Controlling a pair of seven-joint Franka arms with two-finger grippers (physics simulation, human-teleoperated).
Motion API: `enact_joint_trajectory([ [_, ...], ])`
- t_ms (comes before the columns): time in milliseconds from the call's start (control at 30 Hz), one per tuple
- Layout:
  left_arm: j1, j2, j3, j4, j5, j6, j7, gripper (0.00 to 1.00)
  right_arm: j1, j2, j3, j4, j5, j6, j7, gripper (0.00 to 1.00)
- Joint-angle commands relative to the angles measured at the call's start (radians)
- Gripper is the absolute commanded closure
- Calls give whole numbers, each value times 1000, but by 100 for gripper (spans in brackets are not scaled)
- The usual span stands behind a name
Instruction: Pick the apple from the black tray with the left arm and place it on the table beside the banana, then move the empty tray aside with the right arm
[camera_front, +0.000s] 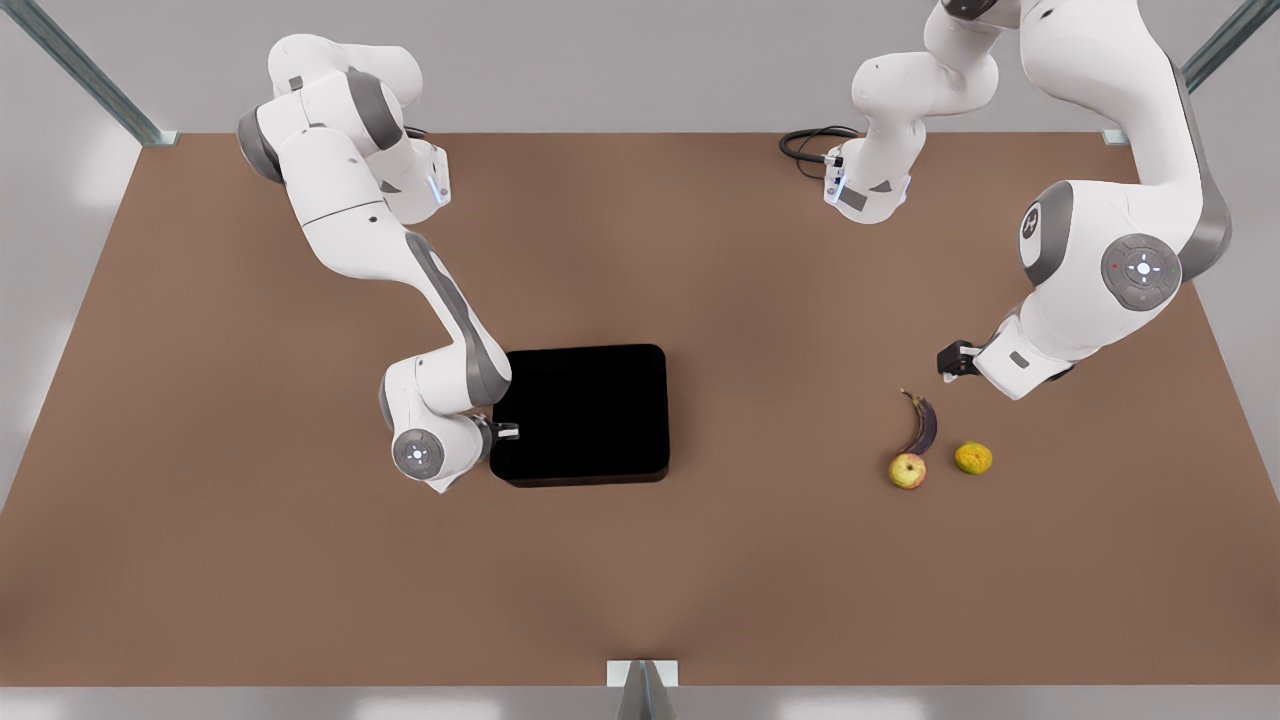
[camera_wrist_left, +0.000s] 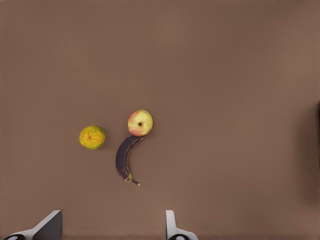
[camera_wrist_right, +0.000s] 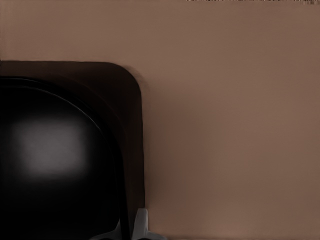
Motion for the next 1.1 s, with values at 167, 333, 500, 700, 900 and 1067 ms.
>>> enact_joint_trajectory([
  [167, 0, -3, 0, 0, 1, -4, 13, 0, 0, -68, 8, 23, -8, -83, -50, 92],
  [333, -2, -7, -2, 0, 1, -9, 10, 0, -10, -136, -50, 23, -3, -244, -154, 93],
  [500, -2, -6, -2, 0, 1, -9, 10, 0, -16, -192, -194, 25, -13, -387, -372, 93],
  [700, -2, -7, -2, 0, 1, -9, 10, 0, -16, -189, -388, 23, -17, -395, -678, 93],
  [900, -2, -12, -2, 0, 1, -19, 8, 0, -33, -171, -532, 40, -48, -404, -926, 93],
  [1067, -5, -10, -2, 0, 2, -19, 7, 0, -40, -133, -581, 72, -46, -396, -1004, 93],
])
